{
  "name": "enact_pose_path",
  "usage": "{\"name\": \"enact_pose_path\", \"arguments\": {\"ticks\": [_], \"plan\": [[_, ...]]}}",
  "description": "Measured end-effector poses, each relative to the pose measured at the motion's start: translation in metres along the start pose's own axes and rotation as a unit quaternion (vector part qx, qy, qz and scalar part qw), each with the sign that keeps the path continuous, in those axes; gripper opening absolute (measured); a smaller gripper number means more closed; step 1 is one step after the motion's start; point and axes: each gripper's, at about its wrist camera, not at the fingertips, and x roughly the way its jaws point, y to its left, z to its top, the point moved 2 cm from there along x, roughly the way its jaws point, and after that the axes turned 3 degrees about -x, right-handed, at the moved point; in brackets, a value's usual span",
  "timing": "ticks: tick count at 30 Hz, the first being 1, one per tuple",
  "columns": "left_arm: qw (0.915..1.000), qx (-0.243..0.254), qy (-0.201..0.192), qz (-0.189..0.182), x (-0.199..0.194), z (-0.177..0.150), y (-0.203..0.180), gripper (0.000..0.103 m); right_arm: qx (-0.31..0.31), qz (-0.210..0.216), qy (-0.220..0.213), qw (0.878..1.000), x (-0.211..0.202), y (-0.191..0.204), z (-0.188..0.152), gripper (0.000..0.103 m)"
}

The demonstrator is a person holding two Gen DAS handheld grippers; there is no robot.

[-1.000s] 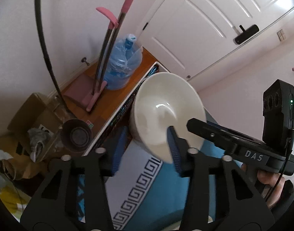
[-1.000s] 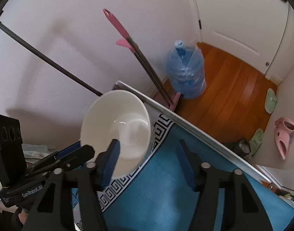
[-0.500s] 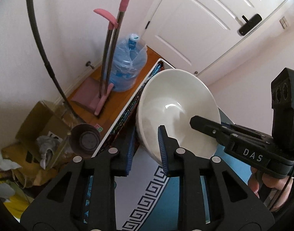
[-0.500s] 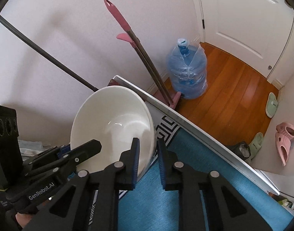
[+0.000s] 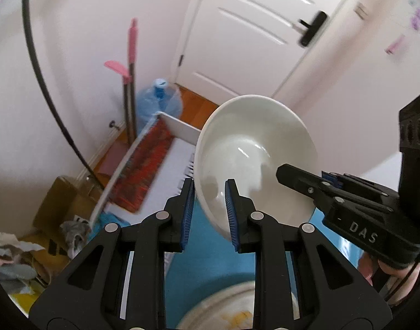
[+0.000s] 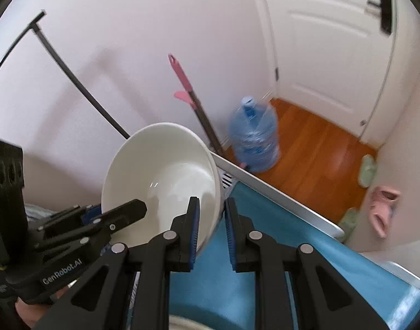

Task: Organize plates and bowls
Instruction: 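Lift the white bowl with both grippers and lower it into the cream bowl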

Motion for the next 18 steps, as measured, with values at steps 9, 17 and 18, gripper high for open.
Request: {"name": "enact_pose_path", "arguments": {"ticks": [9, 17, 18], "plan": [[0.9964, 0.07, 0.026, -0.039, -0.052, -0.08, -0.116, 0.02, 0.063, -0.043, -0.028, 0.997, -0.124, -0.04, -0.097, 0.017], [0.988, 0.121, 0.06, -0.075, -0.066, -0.164, -0.214, 0.02, 0.115, -0.094, -0.035, 0.988, -0.21, -0.086, -0.194, 0.017], [0.9866, 0.128, 0.064, -0.079, -0.066, -0.174, -0.224, 0.02, 0.121, -0.101, -0.035, 0.987, -0.218, -0.092, -0.206, 0.017]]}}
